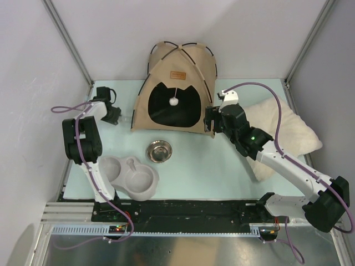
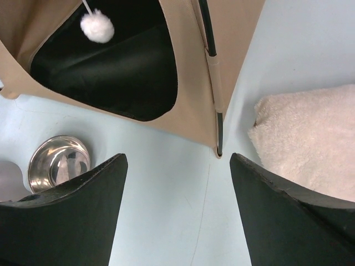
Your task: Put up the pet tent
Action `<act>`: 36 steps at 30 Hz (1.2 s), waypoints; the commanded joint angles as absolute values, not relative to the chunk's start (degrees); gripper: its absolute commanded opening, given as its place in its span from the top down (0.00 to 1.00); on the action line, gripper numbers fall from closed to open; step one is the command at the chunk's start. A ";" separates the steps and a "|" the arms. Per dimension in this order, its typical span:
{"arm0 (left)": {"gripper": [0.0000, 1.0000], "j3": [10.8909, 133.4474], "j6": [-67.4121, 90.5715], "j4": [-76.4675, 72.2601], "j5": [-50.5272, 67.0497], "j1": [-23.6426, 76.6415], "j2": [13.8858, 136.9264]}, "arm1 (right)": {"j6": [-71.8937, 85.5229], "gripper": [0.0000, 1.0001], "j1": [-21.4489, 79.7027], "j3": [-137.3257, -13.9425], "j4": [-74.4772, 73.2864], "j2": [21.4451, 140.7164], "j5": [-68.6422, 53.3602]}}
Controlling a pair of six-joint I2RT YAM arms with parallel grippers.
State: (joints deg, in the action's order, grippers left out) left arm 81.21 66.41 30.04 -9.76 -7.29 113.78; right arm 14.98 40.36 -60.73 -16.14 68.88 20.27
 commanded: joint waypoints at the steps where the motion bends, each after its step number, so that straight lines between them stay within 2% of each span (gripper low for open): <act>1: 0.74 81.23 64.85 29.48 -9.60 -7.24 113.25 | 16.03 0.21 41.14 -60.44 -16.48 67.15 22.71; 3: 0.82 79.46 64.75 29.45 -11.21 -7.30 111.87 | 16.03 0.20 41.44 -60.46 -16.80 67.15 23.15; 9: 0.88 73.36 61.90 29.53 -19.79 -7.61 105.24 | 16.18 0.20 42.04 -59.58 -16.17 66.97 22.82; 13: 0.99 70.77 58.45 29.52 -24.19 -7.83 100.05 | 15.63 0.20 42.55 -59.50 -15.41 67.75 21.44; 20: 1.00 69.63 51.83 29.59 -32.32 -7.45 89.79 | 15.15 0.20 44.28 -59.46 -13.49 71.23 19.33; 29: 1.00 70.64 41.40 30.21 -41.31 -5.79 79.59 | 12.13 0.21 47.18 -59.45 -6.47 78.57 6.29; 36: 1.00 66.81 36.27 33.43 -39.31 -5.78 68.05 | 15.59 0.22 44.87 -59.63 -3.59 83.69 6.58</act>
